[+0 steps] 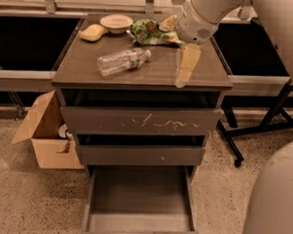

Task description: Place water bottle into bottom drawer

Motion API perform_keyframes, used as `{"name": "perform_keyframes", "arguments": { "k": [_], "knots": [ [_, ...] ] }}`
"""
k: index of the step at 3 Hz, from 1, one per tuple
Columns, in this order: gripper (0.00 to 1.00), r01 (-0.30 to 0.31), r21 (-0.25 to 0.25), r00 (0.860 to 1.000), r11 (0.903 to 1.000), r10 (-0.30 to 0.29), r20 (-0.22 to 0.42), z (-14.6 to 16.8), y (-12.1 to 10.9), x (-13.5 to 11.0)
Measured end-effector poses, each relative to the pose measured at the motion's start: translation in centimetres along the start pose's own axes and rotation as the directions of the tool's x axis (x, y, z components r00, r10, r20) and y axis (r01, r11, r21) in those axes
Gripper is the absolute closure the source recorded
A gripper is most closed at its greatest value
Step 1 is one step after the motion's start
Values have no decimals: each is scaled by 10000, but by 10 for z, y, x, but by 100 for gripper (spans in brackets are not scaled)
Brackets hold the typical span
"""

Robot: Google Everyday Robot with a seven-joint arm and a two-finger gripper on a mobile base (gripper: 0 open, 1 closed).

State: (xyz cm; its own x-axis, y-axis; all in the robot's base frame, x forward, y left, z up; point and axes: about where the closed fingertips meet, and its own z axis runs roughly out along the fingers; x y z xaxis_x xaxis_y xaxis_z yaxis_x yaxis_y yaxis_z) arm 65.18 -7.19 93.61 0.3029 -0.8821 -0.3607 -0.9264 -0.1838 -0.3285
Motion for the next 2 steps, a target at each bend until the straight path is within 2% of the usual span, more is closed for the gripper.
{"name": "perform_keyframes", "arguments": {
  "k": [1, 2],
  "knots": [
    [0, 15, 3, 9997, 10000, -15, 236, 20, -19, -5],
    [0, -102, -29, 9940, 9999, 104, 1091, 41, -37, -10]
  ]
}}
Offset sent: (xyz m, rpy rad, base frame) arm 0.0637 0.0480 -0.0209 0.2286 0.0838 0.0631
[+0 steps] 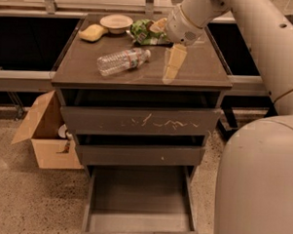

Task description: Place water bottle into bottom drawer

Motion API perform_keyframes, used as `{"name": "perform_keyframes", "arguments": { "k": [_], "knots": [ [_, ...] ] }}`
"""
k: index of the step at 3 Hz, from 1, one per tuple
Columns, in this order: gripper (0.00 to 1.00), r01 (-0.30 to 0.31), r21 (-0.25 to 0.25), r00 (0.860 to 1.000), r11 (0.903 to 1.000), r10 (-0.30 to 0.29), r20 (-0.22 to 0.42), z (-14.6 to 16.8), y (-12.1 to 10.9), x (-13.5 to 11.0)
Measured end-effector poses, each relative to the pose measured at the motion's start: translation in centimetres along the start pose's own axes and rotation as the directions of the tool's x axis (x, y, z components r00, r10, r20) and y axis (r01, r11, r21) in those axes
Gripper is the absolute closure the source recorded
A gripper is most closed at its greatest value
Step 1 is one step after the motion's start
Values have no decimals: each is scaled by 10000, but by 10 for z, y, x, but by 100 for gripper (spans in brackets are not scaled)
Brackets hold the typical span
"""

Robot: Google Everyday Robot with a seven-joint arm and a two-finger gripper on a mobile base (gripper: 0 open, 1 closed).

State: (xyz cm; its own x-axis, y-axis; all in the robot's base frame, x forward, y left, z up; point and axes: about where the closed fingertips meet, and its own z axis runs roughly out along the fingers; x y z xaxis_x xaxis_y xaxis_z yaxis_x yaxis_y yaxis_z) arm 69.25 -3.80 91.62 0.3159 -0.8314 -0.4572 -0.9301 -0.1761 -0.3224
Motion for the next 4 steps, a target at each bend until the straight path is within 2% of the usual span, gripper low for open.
{"name": "perform_keyframes", "arguments": {
  "k": [2, 4],
  "knots": [
    [0, 40, 124, 9997, 9999, -43, 247, 6, -7, 1],
    [0, 54, 118, 9980, 9999, -61, 629, 30, -33, 3]
  ]
}}
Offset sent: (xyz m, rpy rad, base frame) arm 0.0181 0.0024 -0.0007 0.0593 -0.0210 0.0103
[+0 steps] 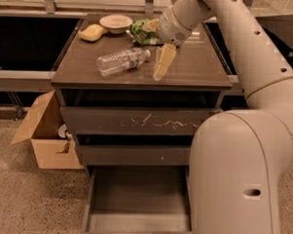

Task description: Place water bottle into bottom drawer

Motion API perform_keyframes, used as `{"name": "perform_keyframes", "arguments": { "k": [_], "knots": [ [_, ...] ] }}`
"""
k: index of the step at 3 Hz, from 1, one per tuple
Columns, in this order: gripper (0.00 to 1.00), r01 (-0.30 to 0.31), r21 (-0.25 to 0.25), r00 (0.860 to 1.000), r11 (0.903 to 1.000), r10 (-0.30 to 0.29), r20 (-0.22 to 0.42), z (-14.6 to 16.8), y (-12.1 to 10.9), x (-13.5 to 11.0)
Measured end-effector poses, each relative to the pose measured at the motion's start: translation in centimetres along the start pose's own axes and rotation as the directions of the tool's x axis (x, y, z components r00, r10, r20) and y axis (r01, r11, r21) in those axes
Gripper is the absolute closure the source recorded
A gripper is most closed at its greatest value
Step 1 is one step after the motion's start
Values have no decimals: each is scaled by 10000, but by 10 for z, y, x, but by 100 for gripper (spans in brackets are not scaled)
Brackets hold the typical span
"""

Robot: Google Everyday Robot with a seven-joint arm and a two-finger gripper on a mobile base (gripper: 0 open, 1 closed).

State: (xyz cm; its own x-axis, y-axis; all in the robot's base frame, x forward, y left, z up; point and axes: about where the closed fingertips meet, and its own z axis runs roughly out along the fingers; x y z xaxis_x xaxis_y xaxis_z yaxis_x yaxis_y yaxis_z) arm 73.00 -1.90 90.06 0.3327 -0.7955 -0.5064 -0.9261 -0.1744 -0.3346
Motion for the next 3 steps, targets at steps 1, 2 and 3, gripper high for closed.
{"name": "perform_keyframes", "arguments": {
  "k": [1, 2, 3],
  "knots": [
    [0, -403, 135, 9988, 9991, 399, 276, 11, -11, 3],
    [0, -848, 418, 9949, 9955, 823, 588, 21, -23, 7],
    [0, -944, 504, 9923, 9943, 900, 847, 33, -33, 4]
  ]
}}
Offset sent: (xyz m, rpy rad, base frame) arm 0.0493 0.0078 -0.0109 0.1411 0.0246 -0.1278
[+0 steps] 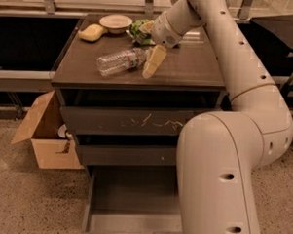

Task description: Place water bottle into bottom drawer

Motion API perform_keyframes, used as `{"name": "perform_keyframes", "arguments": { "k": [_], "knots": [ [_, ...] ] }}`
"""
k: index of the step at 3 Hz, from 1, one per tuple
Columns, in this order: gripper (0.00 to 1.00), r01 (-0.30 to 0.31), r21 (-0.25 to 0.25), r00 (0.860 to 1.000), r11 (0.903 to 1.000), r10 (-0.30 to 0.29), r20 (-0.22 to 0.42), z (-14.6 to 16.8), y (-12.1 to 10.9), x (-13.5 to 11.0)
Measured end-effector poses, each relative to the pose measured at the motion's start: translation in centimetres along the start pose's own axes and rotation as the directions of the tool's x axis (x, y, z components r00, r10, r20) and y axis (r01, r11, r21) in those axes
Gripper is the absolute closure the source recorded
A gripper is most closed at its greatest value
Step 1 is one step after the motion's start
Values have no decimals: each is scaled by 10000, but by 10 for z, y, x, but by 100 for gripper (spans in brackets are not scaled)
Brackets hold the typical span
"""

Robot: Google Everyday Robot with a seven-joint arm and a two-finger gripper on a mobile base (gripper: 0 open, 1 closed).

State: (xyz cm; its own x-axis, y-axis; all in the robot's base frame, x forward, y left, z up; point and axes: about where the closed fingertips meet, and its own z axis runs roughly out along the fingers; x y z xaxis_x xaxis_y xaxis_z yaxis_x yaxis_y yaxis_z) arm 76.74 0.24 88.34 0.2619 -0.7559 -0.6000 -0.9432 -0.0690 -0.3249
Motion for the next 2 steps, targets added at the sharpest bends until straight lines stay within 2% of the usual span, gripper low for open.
{"name": "perform_keyframes", "arguments": {
  "k": [1, 2],
  "knots": [
    [0, -10, 37, 9999, 10000, 10, 155, 20, -10, -7],
    [0, -97, 283, 9996, 9996, 89, 274, 33, -19, -12]
  ]
}}
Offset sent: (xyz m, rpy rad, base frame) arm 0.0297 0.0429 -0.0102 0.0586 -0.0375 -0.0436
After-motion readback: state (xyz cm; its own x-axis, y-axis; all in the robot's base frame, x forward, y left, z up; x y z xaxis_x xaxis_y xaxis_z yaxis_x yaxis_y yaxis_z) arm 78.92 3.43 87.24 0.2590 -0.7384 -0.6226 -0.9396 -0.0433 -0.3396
